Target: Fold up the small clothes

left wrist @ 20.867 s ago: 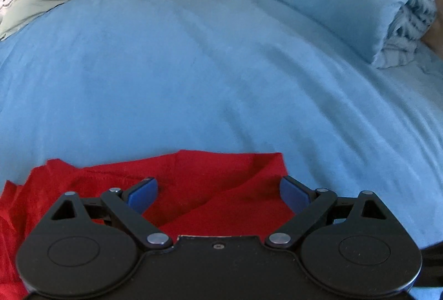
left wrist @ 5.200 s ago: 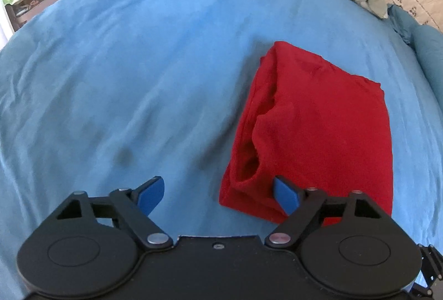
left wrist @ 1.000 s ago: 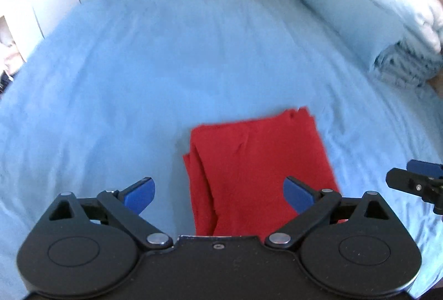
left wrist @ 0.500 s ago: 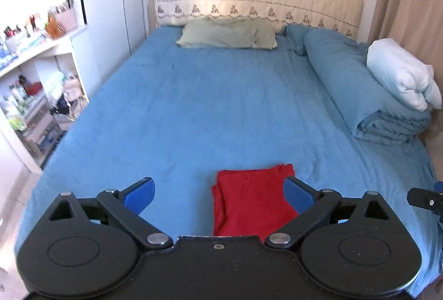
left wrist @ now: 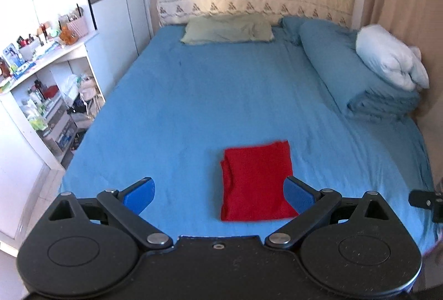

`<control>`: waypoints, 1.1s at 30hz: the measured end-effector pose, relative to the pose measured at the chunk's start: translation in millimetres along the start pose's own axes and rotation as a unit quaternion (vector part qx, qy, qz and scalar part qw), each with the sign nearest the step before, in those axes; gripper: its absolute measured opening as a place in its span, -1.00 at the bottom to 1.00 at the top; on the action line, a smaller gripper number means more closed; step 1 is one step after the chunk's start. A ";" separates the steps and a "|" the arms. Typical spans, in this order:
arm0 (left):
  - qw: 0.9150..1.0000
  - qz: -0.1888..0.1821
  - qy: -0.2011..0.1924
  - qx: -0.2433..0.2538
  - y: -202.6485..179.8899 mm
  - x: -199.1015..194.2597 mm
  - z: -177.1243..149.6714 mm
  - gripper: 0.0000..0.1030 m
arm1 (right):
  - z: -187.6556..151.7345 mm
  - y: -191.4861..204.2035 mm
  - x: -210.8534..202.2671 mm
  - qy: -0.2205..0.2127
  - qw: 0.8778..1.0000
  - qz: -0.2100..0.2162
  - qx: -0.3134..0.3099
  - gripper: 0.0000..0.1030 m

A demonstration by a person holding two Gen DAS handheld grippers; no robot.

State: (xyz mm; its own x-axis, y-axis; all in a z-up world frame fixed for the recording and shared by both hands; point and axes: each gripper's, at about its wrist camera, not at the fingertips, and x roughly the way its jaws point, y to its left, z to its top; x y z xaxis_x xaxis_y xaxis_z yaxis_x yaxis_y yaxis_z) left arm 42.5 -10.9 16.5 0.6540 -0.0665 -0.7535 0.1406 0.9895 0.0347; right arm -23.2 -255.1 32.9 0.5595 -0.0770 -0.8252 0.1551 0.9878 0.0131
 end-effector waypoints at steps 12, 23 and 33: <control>0.999 0.005 0.025 0.022 -1.5 -8.8 -24.6 0.96 | -14.5 8.4 -5.5 0.017 1.000 -0.008 0.015 1.00; 1.000 0.003 0.021 0.023 -1.4 -10.6 -23.2 0.96 | -11.1 5.8 -3.4 0.014 1.000 -0.015 0.022 1.00; 1.000 0.003 0.017 0.023 -3.5 -13.1 -21.3 0.96 | -8.9 3.8 -1.6 0.015 0.999 -0.016 0.024 1.00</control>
State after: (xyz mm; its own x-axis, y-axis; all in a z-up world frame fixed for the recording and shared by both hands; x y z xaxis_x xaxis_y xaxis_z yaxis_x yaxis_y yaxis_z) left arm 17.6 -10.8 12.3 0.6300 -0.0560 -0.7746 0.1711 0.9829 0.0681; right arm -30.8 -250.0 29.3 0.5284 -0.1042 -0.8426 0.2119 0.9772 0.0120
